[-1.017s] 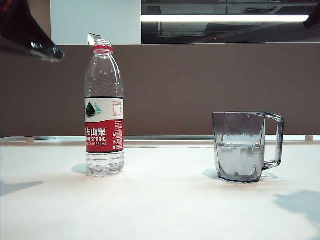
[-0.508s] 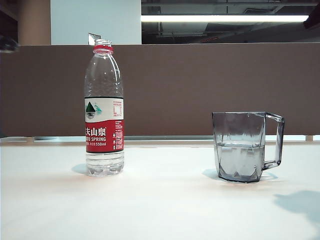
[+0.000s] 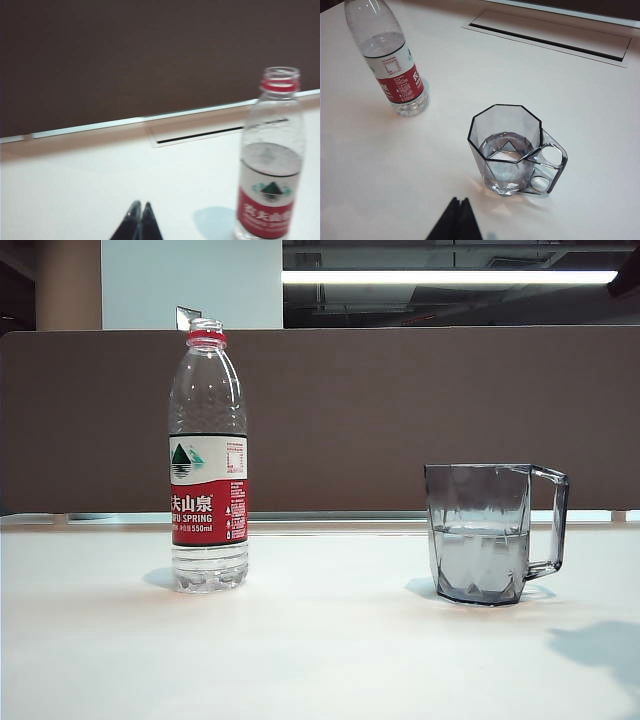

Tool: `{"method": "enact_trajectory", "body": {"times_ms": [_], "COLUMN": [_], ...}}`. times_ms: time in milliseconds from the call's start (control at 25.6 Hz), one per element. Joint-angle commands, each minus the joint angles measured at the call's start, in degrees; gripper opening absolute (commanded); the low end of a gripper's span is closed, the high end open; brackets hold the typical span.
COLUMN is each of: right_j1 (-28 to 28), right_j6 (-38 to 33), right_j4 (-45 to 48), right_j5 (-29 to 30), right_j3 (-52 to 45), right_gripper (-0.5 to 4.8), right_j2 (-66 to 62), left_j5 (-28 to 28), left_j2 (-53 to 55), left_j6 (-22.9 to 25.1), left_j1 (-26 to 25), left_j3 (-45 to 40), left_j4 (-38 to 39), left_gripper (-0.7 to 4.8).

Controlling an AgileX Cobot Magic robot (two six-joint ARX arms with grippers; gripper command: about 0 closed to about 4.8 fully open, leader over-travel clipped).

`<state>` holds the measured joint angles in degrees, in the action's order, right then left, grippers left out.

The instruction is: Pick up the mineral water bottle with the left hand on the table and pour water into the mug until it's half full.

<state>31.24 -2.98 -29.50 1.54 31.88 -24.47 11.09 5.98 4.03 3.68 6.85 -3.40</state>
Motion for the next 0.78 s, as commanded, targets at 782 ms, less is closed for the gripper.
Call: {"method": "enact_trajectory", "body": {"times_ms": [782], "right_j1": [0.0], "right_j6": [0.2], "right_j4": [1.0], "right_j5": [0.0], "right_j3": [0.4], "right_gripper": [-0.01], "right_j2": [0.1], "left_j5": [-8.5], "left_j2": [-5.8], "left_j6": [0.0], "left_j1": [-2.4], "left_j3": [-6.3], "left_j4": [1.5], "left_gripper": [-0.05]}}
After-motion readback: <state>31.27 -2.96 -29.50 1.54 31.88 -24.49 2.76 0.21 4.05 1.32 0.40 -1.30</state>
